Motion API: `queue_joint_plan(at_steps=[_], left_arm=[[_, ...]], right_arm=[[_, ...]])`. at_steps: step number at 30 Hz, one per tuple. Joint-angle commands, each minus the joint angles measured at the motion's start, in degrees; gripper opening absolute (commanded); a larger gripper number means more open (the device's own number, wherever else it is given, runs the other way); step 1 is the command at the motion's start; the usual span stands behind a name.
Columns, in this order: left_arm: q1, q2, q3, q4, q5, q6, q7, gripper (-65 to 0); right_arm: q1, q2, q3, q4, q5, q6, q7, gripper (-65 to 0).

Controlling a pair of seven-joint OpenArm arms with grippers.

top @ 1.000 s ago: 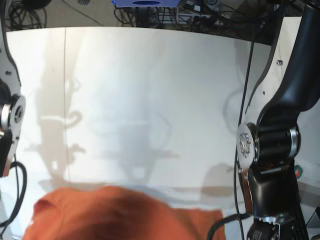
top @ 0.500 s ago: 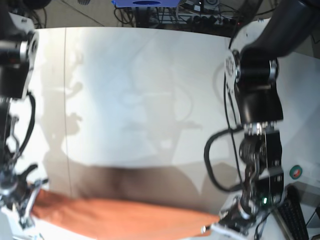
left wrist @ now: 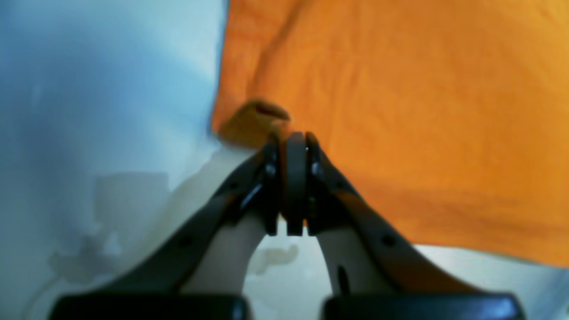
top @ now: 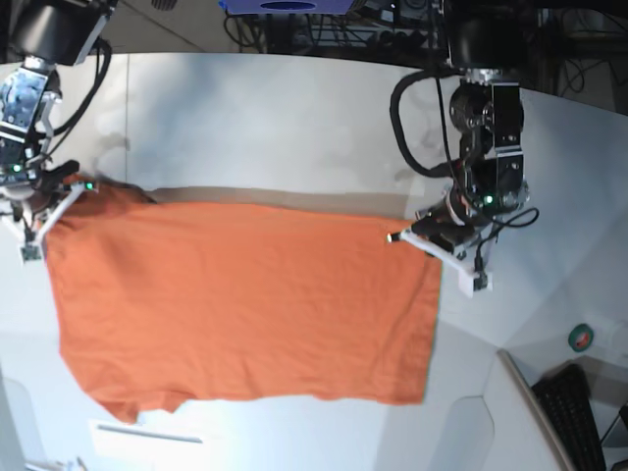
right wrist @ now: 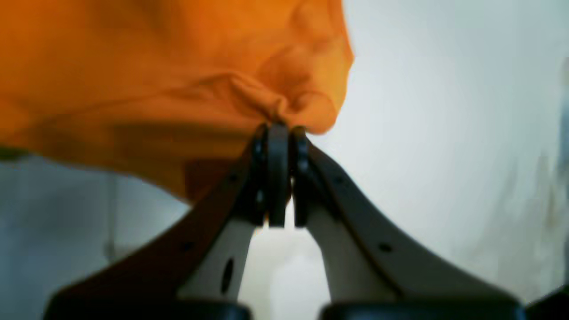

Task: Layout the t-shirt on the table in an organized manner, then fold the t-shirt properly
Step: 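Lower the shirt flat and drag both grippers along its shoulder edge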

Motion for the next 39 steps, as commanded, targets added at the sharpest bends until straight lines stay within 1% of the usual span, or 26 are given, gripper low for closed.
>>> queue_joint_plan(at_steps=[1, 3, 5, 8, 10, 13, 16, 19, 24, 27, 33, 39], left_arm=[[0.7, 0.2, -1.5, 2.1, 0.2, 0.1, -0.8, -65.0], [3.5, 0.5, -5.2, 4.5, 0.2, -0.1, -0.8, -65.0], [6.0, 0.5, -7.4, 6.2, 0.2, -0.2, -0.8, -65.0], [10.3, 0.4, -8.8, 8.7, 0.2, -0.2, -0.8, -65.0], [12.9, 0.4, -9.3, 10.1, 0.2, -0.2, -0.8, -65.0], [17.2, 0.6, -10.7, 11.6, 0.2, -0.2, -0.8, -65.0], [20.1, 0.8, -11.8, 12.6, 0.2, -0.2, -0.8, -65.0], [21.7, 0.9, -12.3, 13.1, 0.2, -0.2, -0.8, -65.0], [22.0, 1.6, -12.2, 14.9, 0.2, -0.2, -0.8, -65.0], [21.4, 2.9, -12.2, 16.6, 0.1, -0.2, -0.8, -65.0], [16.0, 3.2, -11.6, 15.5, 0.1, -0.1, -0.4, -65.0], [11.0, 3.2, -11.6, 11.4, 0.3, 0.0, -0.4, -65.0]], right_arm=[[-0.7, 0.8, 0.6, 1.5, 0.1, -0.3, 0.8, -65.0], [-3.9, 0.8, 0.7, 2.7, 0.1, -0.3, 0.8, -65.0], [-6.8, 0.4, 0.7, 4.0, 0.9, -0.3, 0.8, -65.0], [-11.6, -0.4, 0.6, 7.1, 4.7, -0.3, 0.5, -65.0], [-14.7, -0.8, 0.3, 9.3, 6.1, -0.3, 0.3, -65.0], [-19.4, -3.9, 0.4, 13.0, 6.5, -0.3, 0.3, -65.0], [-22.9, -6.1, 0.2, 15.5, 6.5, -0.3, 0.4, -65.0], [-24.8, -7.6, 0.1, 18.1, 6.5, -0.3, 0.4, -65.0], [-24.8, -7.8, 0.1, 22.4, 6.4, -0.3, 0.3, -65.0], [-23.4, -7.6, -0.2, 23.0, 6.4, -0.3, 0.3, -65.0], [-19.0, -5.3, -3.8, 21.0, 6.3, -0.4, 0.2, -65.0], [-12.1, -4.8, -4.5, 15.8, 6.3, -0.5, 0.2, -65.0]])
